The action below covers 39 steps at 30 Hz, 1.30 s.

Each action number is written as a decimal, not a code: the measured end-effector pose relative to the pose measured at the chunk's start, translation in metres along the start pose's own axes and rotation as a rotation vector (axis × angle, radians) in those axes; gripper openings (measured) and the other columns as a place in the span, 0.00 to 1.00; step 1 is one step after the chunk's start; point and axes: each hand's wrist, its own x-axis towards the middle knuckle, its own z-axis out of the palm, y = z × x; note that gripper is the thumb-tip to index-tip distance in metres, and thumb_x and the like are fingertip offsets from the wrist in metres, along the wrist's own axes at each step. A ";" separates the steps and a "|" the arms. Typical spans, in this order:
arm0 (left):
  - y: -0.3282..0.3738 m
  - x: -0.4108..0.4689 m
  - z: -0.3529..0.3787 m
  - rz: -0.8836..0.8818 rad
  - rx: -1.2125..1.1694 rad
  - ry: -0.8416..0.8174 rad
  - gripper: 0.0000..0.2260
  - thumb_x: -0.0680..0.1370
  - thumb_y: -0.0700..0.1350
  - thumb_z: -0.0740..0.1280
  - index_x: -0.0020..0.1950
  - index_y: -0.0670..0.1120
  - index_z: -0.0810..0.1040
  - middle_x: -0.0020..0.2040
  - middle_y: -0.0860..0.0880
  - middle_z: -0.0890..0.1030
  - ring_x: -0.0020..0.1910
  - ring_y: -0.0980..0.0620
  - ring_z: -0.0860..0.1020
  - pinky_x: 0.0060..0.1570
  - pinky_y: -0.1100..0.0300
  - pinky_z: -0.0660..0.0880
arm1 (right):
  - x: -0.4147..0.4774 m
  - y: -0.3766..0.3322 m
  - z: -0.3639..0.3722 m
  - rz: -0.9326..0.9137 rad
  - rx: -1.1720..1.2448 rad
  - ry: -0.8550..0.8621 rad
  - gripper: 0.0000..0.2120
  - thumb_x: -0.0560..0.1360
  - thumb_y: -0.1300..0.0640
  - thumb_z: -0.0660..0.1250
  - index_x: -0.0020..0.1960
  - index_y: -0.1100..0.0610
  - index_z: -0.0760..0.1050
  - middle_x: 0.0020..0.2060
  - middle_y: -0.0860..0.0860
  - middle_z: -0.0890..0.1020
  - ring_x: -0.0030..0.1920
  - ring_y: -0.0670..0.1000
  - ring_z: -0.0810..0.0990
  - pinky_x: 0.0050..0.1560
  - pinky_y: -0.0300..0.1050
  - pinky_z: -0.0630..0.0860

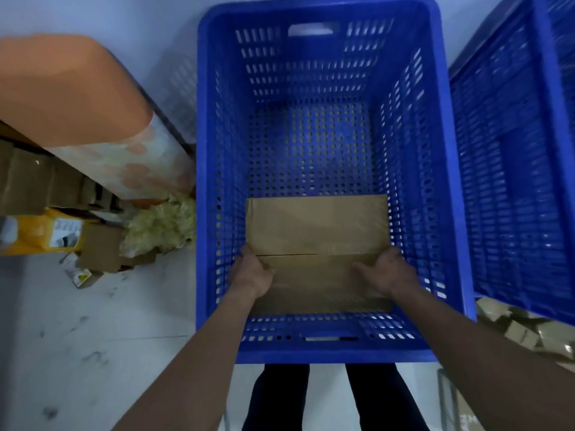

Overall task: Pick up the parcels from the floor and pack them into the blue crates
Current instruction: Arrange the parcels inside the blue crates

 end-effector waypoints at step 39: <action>0.132 -0.334 -0.011 0.504 0.131 -0.028 0.22 0.82 0.46 0.64 0.73 0.37 0.69 0.70 0.40 0.73 0.63 0.45 0.74 0.60 0.57 0.69 | -0.243 0.133 -0.127 -0.209 -0.049 0.169 0.23 0.79 0.46 0.59 0.66 0.62 0.68 0.62 0.59 0.76 0.58 0.59 0.77 0.47 0.48 0.70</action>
